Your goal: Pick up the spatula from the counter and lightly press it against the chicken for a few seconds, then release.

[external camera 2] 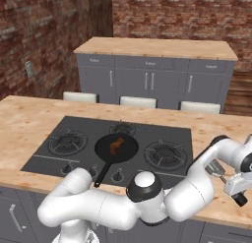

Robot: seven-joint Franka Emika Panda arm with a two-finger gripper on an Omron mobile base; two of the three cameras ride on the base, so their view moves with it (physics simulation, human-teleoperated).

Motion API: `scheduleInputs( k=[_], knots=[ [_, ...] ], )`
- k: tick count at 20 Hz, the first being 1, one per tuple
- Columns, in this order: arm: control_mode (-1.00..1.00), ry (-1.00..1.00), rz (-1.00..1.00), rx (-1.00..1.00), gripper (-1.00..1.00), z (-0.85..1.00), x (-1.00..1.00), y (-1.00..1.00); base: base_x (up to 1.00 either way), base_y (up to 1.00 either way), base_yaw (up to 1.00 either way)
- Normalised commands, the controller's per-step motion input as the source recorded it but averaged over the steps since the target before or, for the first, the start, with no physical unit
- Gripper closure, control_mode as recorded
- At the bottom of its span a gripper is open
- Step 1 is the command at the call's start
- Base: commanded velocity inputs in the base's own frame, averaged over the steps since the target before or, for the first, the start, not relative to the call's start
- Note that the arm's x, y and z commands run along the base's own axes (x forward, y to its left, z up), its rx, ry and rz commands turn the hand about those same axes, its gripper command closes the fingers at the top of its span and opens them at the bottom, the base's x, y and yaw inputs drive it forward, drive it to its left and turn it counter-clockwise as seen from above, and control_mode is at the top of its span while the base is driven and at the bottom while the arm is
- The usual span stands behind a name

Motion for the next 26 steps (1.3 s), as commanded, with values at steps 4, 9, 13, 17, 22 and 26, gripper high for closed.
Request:
scheduleInputs(
  k=[4, 9, 13, 17, 22, 26],
  knots=[
    [-1.0, -0.04, 0.13, 0.09, 1.0, 0.49, -0.22, 0.13, 0.0, 0.0, 0.0],
    [-1.0, -0.13, 0.23, 0.01, 1.0, 0.17, -0.29, 0.58, 0.0, 0.0, 0.0],
    [-1.0, -0.05, 0.25, -0.01, 1.0, -0.05, -0.41, 0.69, 0.0, 0.0, 0.0],
    [-1.0, -0.17, 0.08, 0.0, 1.0, -0.09, -0.88, 0.81, 0.0, 0.0, 0.0],
    [-1.0, -0.26, 0.0, 0.0, 1.0, 0.06, -0.87, 0.71, 0.0, 0.0, 0.0],
    [-1.0, -0.23, -0.04, 0.01, 1.0, 0.42, -0.26, 0.66, 0.0, 0.0, 0.0]
  ],
)
